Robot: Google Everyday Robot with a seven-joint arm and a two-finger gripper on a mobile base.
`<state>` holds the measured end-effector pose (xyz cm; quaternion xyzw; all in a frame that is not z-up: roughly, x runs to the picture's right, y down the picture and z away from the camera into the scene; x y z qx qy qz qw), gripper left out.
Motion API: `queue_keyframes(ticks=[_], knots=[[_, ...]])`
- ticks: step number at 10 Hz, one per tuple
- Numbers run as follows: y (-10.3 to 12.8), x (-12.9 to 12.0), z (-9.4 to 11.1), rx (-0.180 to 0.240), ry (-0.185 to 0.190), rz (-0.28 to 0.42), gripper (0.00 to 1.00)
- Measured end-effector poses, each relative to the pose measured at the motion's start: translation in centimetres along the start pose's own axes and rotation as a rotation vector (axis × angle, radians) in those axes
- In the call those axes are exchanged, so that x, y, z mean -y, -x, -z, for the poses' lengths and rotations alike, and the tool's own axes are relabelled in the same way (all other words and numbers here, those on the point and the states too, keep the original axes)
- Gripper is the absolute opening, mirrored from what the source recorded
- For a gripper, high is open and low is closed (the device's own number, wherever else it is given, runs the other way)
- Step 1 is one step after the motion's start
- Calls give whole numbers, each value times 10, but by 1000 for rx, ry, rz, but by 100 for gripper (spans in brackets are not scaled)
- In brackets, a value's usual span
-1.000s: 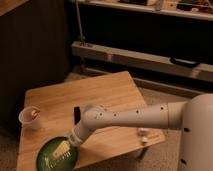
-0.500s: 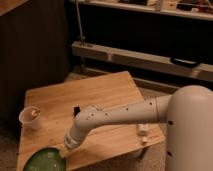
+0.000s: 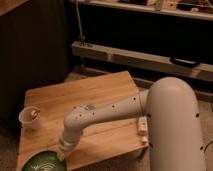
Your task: Pick up the ceramic bowl
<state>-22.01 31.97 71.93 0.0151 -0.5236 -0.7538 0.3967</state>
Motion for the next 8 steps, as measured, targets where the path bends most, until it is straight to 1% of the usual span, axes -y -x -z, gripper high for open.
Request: queue_keyframes(ticks=[1,2,3,4,5,6,7,8], knots=[[-2,-3,18,-93,-5,-10,0],[-2,-4,37,-158,-10,-18,0],[1,-6,56,-212,-18,-23,0],[4,-6,86,-285,-35,-26,0],[6,-15,121,-363,-64,-33,0],[8,-24,144,-414,-94,-43,0],[9,-32,158,-443,-120,-49,0],[8,-45,177,-500,-171,-56,0]])
